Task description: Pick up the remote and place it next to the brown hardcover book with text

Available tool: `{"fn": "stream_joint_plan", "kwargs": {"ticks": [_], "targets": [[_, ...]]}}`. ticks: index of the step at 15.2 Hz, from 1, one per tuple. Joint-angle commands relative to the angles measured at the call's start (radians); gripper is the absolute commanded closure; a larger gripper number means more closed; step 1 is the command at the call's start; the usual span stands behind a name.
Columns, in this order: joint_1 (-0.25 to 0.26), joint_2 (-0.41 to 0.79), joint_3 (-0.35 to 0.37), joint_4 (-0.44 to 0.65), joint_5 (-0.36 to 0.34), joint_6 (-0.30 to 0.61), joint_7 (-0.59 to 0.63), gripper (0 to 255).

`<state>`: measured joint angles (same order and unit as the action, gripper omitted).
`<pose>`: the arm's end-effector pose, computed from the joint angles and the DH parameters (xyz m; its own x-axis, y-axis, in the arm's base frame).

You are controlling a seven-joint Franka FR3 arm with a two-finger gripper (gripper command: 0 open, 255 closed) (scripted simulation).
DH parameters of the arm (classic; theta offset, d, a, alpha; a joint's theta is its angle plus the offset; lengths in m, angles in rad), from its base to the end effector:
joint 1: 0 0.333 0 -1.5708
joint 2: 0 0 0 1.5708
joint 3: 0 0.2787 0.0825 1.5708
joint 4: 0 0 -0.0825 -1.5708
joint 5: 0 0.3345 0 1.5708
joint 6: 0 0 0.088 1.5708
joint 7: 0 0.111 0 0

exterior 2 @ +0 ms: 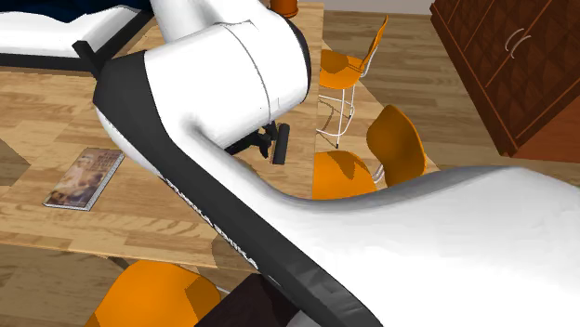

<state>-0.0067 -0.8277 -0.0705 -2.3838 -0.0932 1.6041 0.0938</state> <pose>0.2757 -0.0370 0.5624 0.9879 -0.1469 0.0504 -0.1488 -0.9882 0.0367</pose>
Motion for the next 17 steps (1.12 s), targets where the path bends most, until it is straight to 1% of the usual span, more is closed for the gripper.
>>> {"fn": "stream_joint_plan", "kwargs": {"ticks": [1, 9, 17], "targets": [[0.000, 0.000, 0.000, 0.000, 0.000, 0.000, 0.000, 0], [-0.074, 0.224, -0.078, -0.012, -0.001, 0.235, 0.089, 0], [-0.129, 0.480, -0.165, 0.037, 0.034, 0.439, 0.152, 0]]}}
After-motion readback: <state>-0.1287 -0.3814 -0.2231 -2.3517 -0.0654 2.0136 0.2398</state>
